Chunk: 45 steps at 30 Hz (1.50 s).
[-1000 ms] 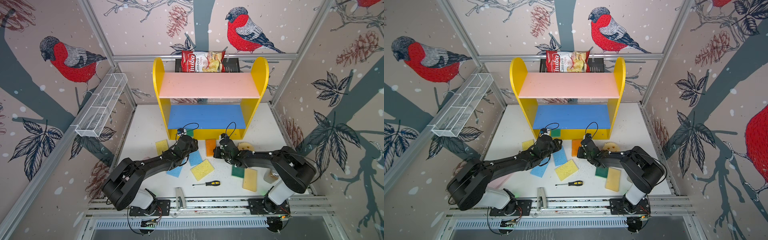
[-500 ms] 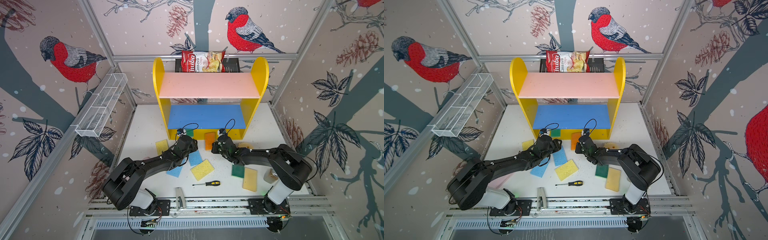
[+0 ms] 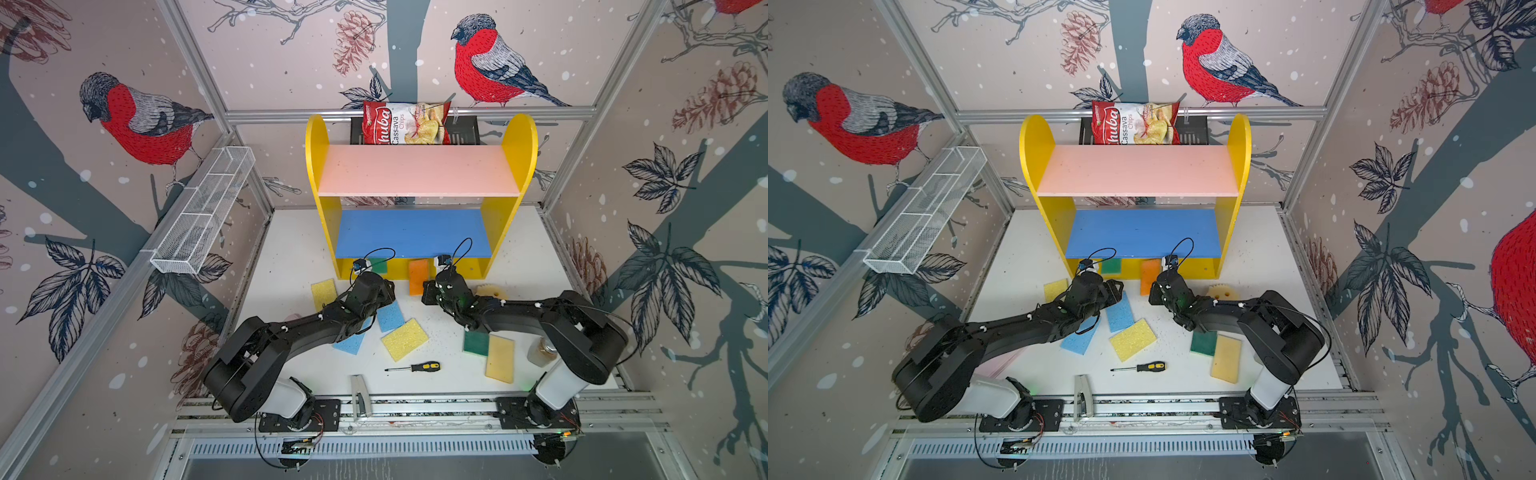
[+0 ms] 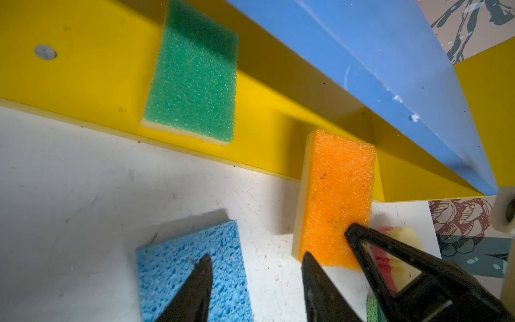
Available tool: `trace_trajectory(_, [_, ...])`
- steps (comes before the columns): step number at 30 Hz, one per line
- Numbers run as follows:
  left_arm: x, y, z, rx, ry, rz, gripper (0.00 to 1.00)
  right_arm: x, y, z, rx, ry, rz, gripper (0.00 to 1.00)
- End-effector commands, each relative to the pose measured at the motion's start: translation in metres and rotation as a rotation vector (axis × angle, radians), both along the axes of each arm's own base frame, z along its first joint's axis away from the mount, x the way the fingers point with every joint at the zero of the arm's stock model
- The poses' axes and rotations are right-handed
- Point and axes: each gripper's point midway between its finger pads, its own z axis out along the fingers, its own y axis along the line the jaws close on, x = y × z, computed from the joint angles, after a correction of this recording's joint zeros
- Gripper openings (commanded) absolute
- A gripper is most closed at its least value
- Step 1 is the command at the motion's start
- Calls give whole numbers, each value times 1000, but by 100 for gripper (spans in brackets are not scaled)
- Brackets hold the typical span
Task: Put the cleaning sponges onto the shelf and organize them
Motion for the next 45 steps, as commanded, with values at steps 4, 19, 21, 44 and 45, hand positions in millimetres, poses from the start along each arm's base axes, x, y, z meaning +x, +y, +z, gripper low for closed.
trace_trajectory(4, [2,0,7,-17,-19,4,51,20,15,2,-2,-62,8,1])
trace_trajectory(19, [0,3,6,-8,-13,12,51,35,13,-22,-20,-15,-33,26])
trace_trajectory(21, [1,2,6,-10,-13,10,51,34,10,-22,-16,-9,-35,31])
trace_trajectory(44, [6,1,10,-10,-18,0,52,-40,22,-34,193,128,133,0])
trace_trajectory(45, [5,1,10,-10,-17,1,51,-40,23,-36,195,131,135,0])
